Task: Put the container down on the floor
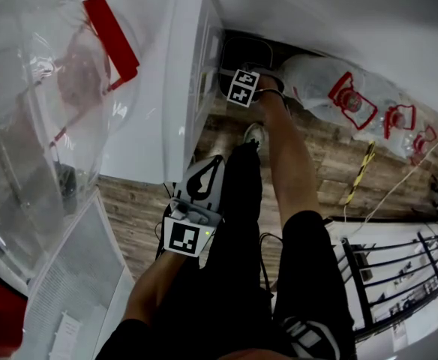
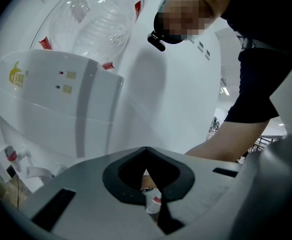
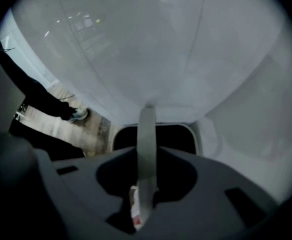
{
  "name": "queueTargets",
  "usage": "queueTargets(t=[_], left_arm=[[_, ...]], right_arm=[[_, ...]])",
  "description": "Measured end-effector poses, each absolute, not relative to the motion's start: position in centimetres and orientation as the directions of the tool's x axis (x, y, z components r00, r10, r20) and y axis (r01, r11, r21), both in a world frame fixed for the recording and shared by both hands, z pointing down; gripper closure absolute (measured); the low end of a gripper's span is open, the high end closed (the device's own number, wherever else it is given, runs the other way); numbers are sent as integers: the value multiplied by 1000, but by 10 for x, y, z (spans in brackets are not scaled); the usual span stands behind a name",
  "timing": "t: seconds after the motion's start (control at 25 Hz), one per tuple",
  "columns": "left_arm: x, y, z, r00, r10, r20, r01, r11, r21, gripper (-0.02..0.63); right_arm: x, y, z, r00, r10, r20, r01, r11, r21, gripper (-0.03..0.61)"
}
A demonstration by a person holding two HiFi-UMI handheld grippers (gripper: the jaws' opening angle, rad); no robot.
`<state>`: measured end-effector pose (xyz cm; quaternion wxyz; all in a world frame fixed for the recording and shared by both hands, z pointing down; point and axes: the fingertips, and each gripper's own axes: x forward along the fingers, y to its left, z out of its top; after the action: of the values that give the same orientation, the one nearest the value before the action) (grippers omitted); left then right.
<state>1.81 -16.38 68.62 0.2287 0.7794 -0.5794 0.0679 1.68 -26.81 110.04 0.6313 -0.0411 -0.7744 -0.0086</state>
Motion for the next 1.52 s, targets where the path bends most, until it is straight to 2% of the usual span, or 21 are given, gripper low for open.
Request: queueTargets(t=[0.36, 0.56, 0.84, 1.24, 1.4, 1.52], left_arm=[[14, -165, 691, 323, -868, 377, -932, -224, 284, 584], [15, -166, 693, 320, -870, 374, -931, -216, 293, 584], [19, -164, 690, 334, -867, 369, -927, -231, 295, 584], [38, -162, 649, 386, -864, 323, -906, -289, 311, 584], [45, -156, 615, 403, -867, 294, -897, -309, 317, 584], [45, -147, 586, 415, -865, 284, -890, -320, 325, 584]], right_arm=[[14, -274, 1103, -217, 13, 976, 13, 1000, -10, 474], [20, -273, 1107, -209, 23, 978, 30, 999, -17, 406], [25, -279, 1092, -253, 1, 967, 14, 1000, 2, 382], [44, -294, 1025, -291, -91, 952, -66, 995, 75, 377], [60, -292, 979, -308, -147, 940, -173, 980, 97, 381], [65, -270, 940, -326, -155, 933, -252, 965, 72, 413]])
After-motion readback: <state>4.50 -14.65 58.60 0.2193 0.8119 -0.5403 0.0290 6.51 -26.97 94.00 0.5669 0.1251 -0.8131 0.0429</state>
